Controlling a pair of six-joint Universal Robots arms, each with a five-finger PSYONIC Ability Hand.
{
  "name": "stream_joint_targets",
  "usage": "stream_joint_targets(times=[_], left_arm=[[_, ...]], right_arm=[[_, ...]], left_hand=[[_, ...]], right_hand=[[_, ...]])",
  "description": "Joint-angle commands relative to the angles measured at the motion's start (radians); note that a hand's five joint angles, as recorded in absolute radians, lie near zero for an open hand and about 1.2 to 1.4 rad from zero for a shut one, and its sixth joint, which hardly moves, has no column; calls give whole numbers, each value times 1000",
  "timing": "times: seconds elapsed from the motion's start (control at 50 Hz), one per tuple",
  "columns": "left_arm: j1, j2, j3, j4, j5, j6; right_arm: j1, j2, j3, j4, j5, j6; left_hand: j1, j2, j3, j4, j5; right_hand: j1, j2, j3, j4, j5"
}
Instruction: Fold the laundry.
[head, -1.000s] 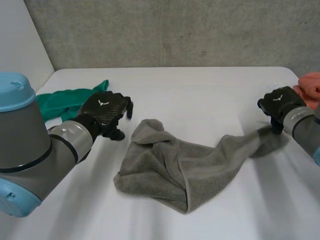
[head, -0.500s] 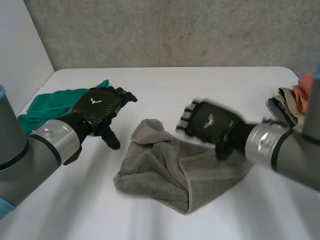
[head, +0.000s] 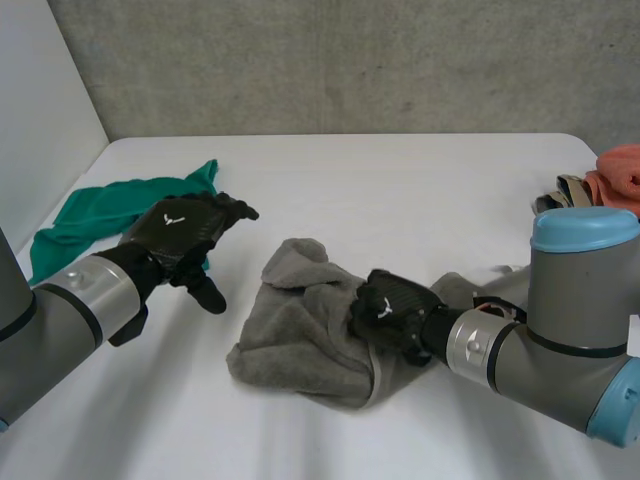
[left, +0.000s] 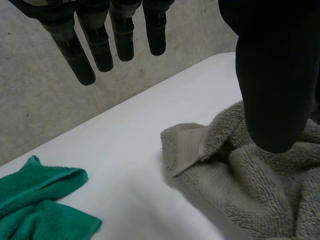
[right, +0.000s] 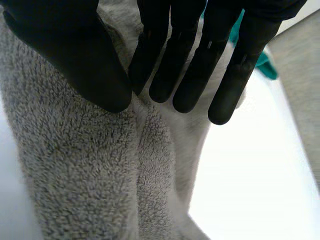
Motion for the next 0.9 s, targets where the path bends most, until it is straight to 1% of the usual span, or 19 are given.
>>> stream_joint_targets(times=[0.02, 0.08, 0.12, 0.14, 0.2, 0.22, 0.28, 0.3, 0.38, 0.42, 0.48, 0.56, 0.62, 0.74, 0.8, 0.9], left_arm=[[-1, -4, -26, -3, 0, 0], [-3, -16, -45, -7, -6, 5], [0, -27, -54, -2, -8, 5], [0, -36, -60, -2, -8, 8], [2, -51, -66, 0, -11, 12], [2, -62, -65, -3, -14, 16], [2, -77, -60, -5, -20, 17], [2, -88, -56, -5, -21, 19], [-1, -117, -37, -3, -26, 23], [-4, -129, -28, -3, -28, 23], [-17, -159, -3, -3, -34, 20], [-50, -211, 39, -3, -49, 19], [-76, -252, 79, -16, -72, 11], [-121, -309, 125, -68, -92, -9], [-138, -335, 147, -79, -94, -14], [-159, -386, 188, -118, -120, -27]], right_arm=[[-4, -105, -11, -39, -17, 178], [-25, -177, -28, -31, 12, 275], [-47, -195, -44, -30, 40, 327], [-68, -206, -54, -30, 69, 377], [-91, -217, -73, -28, 122, 442], [-102, -222, -85, -27, 161, 471], [-121, -222, -102, -24, 230, 497], [-136, -219, -108, -19, 279, 502], [-171, -197, -105, -5, 366, 497], [-179, -186, -102, -4, 373, 497], [-194, -174, -77, -8, 359, 497], [-208, -166, -54, -39, 344, 502], [-216, -162, -47, -76, 351, 511], [-228, -146, -39, -93, 363, 516], [-236, -142, -38, -96, 363, 511], [-242, -123, -53, -100, 363, 508]], left_hand=[[-18, -22, -18, -16, -5], [-36, -39, -36, -34, -23], [-39, -42, -39, -37, -26], [-39, -42, -39, -37, -26], [-39, -42, -39, -37, -26], [-39, -42, -39, -37, -26], [-39, -42, -39, -37, -26], [-36, -39, -36, -34, -23], [-27, -31, -27, -25, -14], [-24, -28, -24, -22, -11], [-21, -25, -21, -19, -8], [11, 7, 11, 13, 24], [90, 87, 90, 92, 103], [99, 96, 99, 101, 112], [160, 157, 161, 163, 174], [295, 292, 296, 298, 309]], right_hand=[[285, 218, 217, 208, 262], [285, 218, 217, 208, 262], [285, 218, 217, 208, 262], [285, 218, 217, 208, 262], [285, 218, 217, 208, 262], [285, 218, 217, 208, 262], [285, 218, 217, 208, 262], [285, 218, 217, 208, 262], [285, 218, 217, 208, 262], [285, 218, 217, 208, 262], [285, 218, 217, 208, 262], [285, 218, 217, 208, 262], [285, 218, 217, 208, 262], [285, 218, 217, 208, 262], [285, 218, 217, 208, 262], [285, 218, 217, 208, 262]])
